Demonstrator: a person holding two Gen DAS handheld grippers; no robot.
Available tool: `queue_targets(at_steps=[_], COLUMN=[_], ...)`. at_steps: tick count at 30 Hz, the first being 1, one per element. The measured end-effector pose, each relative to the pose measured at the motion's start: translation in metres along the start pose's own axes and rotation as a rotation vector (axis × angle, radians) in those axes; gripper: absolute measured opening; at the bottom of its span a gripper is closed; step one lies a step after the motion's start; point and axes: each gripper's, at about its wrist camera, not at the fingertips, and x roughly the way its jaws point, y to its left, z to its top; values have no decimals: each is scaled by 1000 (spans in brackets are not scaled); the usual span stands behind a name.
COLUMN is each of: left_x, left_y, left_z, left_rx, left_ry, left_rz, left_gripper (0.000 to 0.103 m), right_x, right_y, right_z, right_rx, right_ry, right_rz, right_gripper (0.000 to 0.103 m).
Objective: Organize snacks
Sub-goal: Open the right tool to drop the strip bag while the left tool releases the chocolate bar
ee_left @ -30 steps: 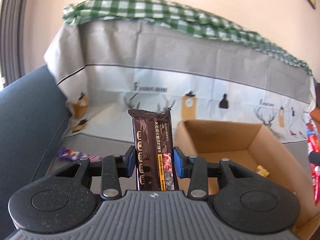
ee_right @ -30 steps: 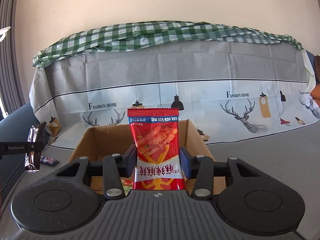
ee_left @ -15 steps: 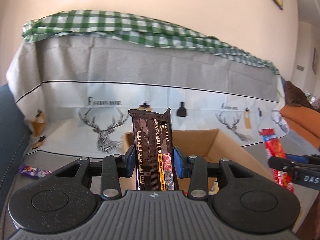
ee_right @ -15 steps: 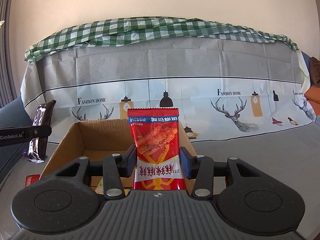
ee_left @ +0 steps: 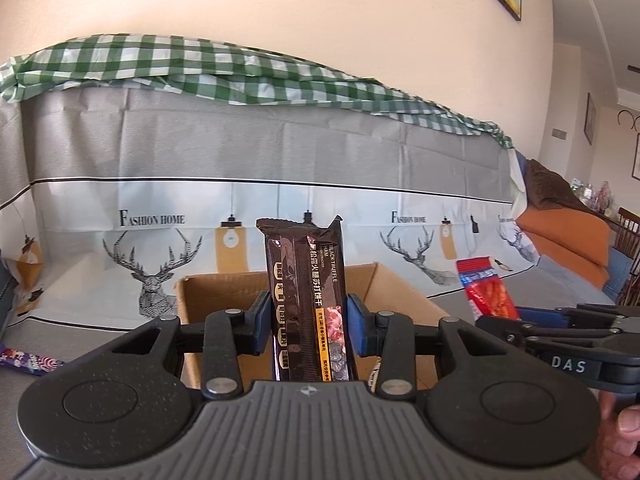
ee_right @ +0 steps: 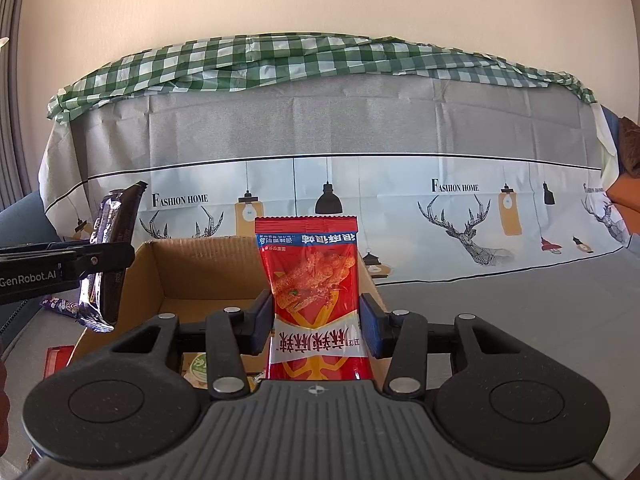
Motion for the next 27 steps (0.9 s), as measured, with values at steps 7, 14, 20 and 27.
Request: queue_targets(at_steps=[7,14,20,27], left_x=[3,5,4,-1], left_y=[-3,-3,-1,17], left_z=[0,1,2,5], left_rx=[2,-9,-4,-39], left_ry=[3,7,2,-8], left_rz=[-17,-40,-32,22], left_gripper=[43,43,73,82], right_x=[0,-1,0,1], right_y=[-1,0,3,8], right_z=[0,-1,1,2], right_rx=[1,-4,-12,-17], right_ry=[-1,-3,-2,1], right_rz=[-1,7,-9,-10], right_gripper=[47,47,65,71])
